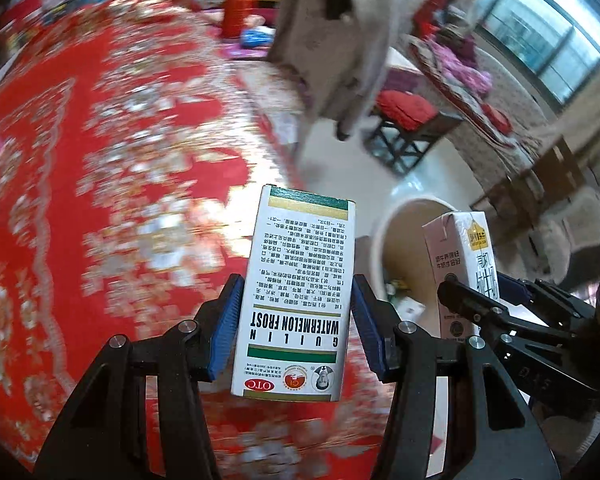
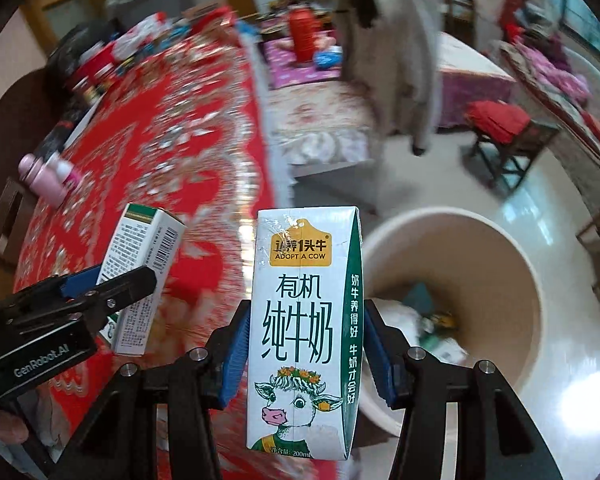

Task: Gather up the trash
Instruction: 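Carry the watermelon frost box and milk carton over the beige bin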

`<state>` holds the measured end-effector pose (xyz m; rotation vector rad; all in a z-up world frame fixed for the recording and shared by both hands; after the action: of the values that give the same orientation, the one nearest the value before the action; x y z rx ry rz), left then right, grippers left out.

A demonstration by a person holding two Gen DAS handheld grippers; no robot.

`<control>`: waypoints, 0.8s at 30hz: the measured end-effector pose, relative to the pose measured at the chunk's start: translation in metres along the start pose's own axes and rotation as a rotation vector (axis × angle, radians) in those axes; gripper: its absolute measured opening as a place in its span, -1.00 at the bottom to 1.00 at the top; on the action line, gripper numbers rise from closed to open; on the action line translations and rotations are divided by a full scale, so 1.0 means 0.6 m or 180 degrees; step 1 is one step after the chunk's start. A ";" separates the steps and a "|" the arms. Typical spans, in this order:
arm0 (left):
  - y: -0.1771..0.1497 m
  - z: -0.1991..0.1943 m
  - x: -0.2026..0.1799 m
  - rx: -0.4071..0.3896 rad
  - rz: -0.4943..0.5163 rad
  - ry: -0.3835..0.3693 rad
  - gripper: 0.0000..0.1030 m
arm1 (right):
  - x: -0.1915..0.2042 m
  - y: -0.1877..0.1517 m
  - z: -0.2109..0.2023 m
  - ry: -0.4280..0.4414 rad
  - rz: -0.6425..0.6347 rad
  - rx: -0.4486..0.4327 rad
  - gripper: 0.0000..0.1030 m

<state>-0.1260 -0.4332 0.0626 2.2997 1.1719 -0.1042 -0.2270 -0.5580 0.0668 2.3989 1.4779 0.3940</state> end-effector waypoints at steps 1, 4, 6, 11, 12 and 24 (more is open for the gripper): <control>0.002 0.006 -0.020 0.0010 0.0066 -0.0027 0.01 | -0.016 -0.004 -0.003 -0.0024 0.0050 -0.0003 -0.01; 0.005 0.022 -0.070 0.0032 0.0222 -0.0086 0.01 | -0.065 -0.016 -0.011 -0.0100 0.0205 0.0004 -0.01; 0.005 0.032 -0.100 0.0052 0.0295 -0.0120 0.01 | -0.095 -0.026 -0.014 -0.0143 0.0291 0.0011 -0.02; 0.000 0.057 -0.149 0.0098 0.0427 -0.0166 0.01 | -0.150 -0.043 -0.011 -0.0203 0.0472 0.0050 -0.01; -0.001 0.064 -0.160 0.0110 0.0451 -0.0172 0.01 | -0.157 -0.046 -0.009 -0.0219 0.0489 0.0058 -0.01; -0.009 0.114 -0.205 0.0237 0.0459 -0.0214 0.01 | -0.223 -0.068 0.009 -0.0235 0.0696 0.0144 -0.01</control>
<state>-0.1944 -0.5545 0.0400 2.4181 0.9808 -0.1724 -0.3164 -0.6610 0.0355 2.5907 1.2102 0.3188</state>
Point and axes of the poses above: each gripper's, at about its wrist camera, not at the fingertips, and z roughly the way its jaws point, x to its left, y to its top, the point moved 4 cm from there along z, roughly the way its jaws point, and after that the axes turned 4 degrees about -y, right-handed, at the moved point
